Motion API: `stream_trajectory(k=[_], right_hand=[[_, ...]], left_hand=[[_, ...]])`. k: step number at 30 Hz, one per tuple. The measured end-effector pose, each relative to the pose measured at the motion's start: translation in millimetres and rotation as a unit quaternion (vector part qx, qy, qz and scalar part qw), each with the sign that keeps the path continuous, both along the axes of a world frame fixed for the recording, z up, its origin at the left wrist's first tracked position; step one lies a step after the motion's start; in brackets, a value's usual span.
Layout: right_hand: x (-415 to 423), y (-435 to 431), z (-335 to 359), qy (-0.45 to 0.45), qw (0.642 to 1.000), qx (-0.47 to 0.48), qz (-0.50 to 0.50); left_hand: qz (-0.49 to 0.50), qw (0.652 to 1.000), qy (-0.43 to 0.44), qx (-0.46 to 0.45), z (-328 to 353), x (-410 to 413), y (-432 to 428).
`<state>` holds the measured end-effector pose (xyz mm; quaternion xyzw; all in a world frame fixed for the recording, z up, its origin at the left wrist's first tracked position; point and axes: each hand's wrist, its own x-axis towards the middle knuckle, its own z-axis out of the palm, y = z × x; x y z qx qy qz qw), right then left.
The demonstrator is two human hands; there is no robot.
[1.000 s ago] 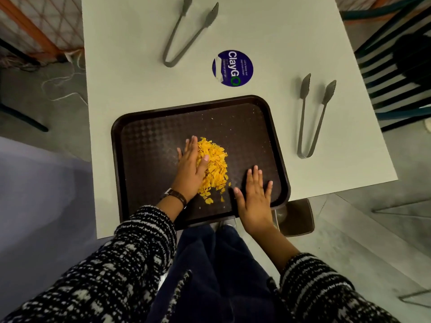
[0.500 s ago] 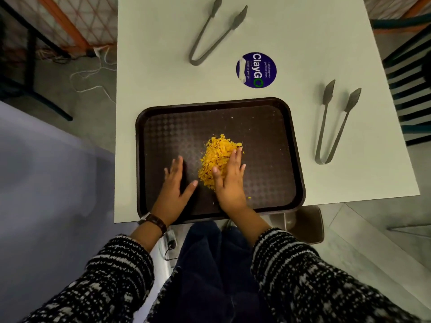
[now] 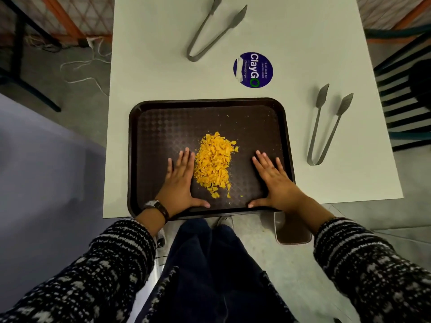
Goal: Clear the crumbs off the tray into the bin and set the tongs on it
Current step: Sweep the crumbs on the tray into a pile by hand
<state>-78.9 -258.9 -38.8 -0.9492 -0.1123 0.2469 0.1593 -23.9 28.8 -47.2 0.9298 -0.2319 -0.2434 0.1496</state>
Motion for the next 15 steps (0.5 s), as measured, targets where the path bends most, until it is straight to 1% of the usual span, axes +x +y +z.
stream_trajectory(k=[3,7,12,15], right_hand=[[4.9,-1.3,-0.6,-0.01,1.0,0.0,0.012],[22.1,10.7,-3.1,-0.026,0.999,0.007,0.022],[53.1,33.7,-3.7,-0.057,0.998,0.017,-0.011],[64.1,46.0,-1.4,-0.072,0.997,0.023,-0.035]], left_hand=[[0.007,1.0,-0.008,0.003,0.7,8.6,-6.7],[0.041,0.999,-0.014,-0.002,1.9,18.7,-14.5],[0.063,0.998,-0.01,-0.011,1.9,12.0,-15.3],[0.054,0.998,0.007,-0.009,1.2,-4.3,-15.9]])
